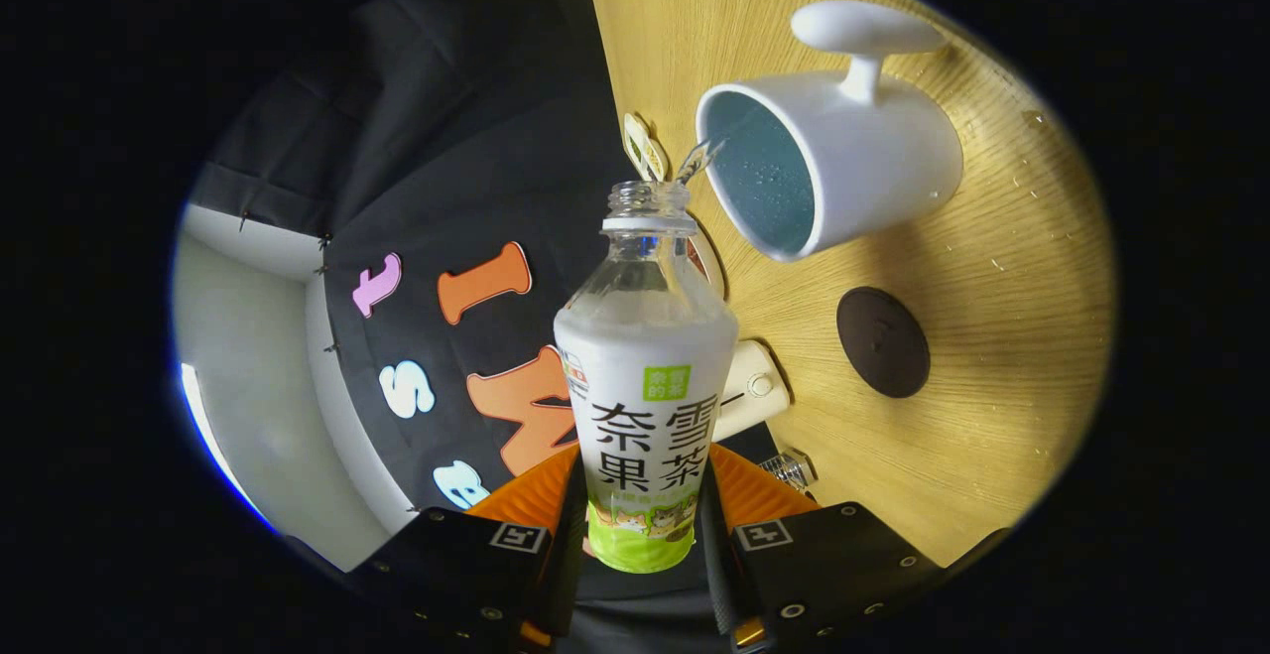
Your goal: Take the bottle from table, then pour the juice into the cup, finally place the bottle on the coaster
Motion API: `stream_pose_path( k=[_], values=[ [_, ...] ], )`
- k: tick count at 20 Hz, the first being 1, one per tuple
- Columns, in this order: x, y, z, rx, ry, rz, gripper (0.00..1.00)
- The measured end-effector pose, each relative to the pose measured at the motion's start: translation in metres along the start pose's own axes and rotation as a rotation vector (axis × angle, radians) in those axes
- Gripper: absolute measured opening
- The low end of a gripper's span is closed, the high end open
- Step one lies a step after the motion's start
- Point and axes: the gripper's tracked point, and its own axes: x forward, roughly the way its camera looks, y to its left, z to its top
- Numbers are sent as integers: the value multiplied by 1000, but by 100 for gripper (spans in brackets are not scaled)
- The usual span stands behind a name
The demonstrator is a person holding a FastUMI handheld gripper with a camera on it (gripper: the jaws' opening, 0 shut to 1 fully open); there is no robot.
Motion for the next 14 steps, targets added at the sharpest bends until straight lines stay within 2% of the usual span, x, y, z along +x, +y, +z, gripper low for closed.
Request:
stream_pose_path(
  k=[14],
  values=[
    [8,17,-9,159,0,50,54]
  ],
)
